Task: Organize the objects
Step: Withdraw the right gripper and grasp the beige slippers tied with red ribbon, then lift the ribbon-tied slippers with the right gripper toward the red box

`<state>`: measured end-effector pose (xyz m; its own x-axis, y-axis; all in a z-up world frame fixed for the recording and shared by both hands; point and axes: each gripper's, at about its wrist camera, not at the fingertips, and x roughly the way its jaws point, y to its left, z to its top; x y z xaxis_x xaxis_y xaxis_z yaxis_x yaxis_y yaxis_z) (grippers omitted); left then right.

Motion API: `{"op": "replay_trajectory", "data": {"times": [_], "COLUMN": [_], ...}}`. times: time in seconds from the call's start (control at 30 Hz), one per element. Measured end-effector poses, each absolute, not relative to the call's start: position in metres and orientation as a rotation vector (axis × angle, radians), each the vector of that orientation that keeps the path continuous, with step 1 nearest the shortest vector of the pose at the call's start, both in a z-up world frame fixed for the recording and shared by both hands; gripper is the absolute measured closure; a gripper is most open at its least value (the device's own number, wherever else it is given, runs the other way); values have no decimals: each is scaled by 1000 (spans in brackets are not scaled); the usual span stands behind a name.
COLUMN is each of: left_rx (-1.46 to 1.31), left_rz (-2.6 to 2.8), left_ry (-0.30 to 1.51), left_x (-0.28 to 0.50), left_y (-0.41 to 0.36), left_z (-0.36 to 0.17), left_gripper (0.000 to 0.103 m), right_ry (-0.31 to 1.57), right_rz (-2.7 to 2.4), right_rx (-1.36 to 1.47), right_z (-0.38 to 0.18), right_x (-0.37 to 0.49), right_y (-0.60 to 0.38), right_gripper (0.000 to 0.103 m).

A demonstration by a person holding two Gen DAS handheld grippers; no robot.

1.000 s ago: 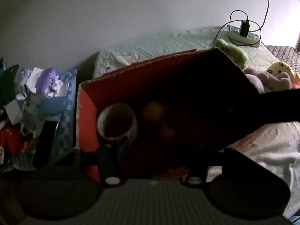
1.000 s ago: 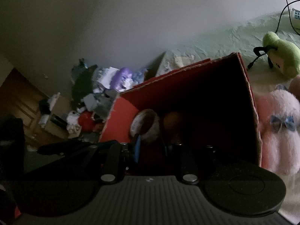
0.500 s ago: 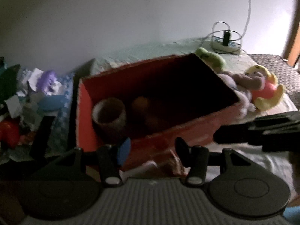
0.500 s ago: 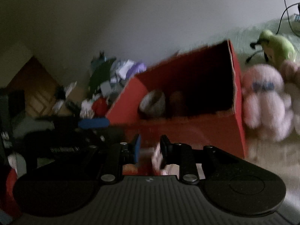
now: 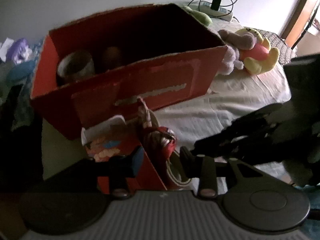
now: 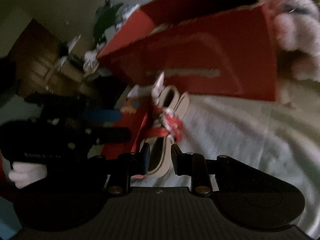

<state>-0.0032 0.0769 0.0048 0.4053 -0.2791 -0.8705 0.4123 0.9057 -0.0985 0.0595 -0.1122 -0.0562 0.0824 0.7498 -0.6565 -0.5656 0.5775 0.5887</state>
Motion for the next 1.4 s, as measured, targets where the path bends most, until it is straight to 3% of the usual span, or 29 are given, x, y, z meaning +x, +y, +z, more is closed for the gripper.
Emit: {"op": "replay_trajectory", "data": {"times": [0.43, 0.6, 0.87, 1.1, 1.27, 1.4], "left_rx": [96, 95, 91, 118, 136, 135], "left_rz": [-452, -475, -549, -652, -708, -708], "left_ry": [1098, 1098, 1091, 1108, 1152, 1184], "left_x": [3, 6, 4, -6, -10, -8], "left_y": [87, 85, 73, 41, 23, 18], "left_z": [0, -1, -2, -11, -27, -37], "left_gripper": [66, 66, 66, 65, 56, 55], "right_ry": [1165, 1184, 1155, 1148, 1149, 1114], "right_rz": [937, 918, 839, 742, 694, 678], "right_rx": [179, 212, 220, 213, 290, 391], "right_z": [-79, -82, -74, -69, -64, -57], "right_x": [62, 65, 60, 46, 41, 42], "right_y": [-97, -104, -130, -165, -185, -203], "right_gripper": [78, 95, 95, 94, 78, 76]}}
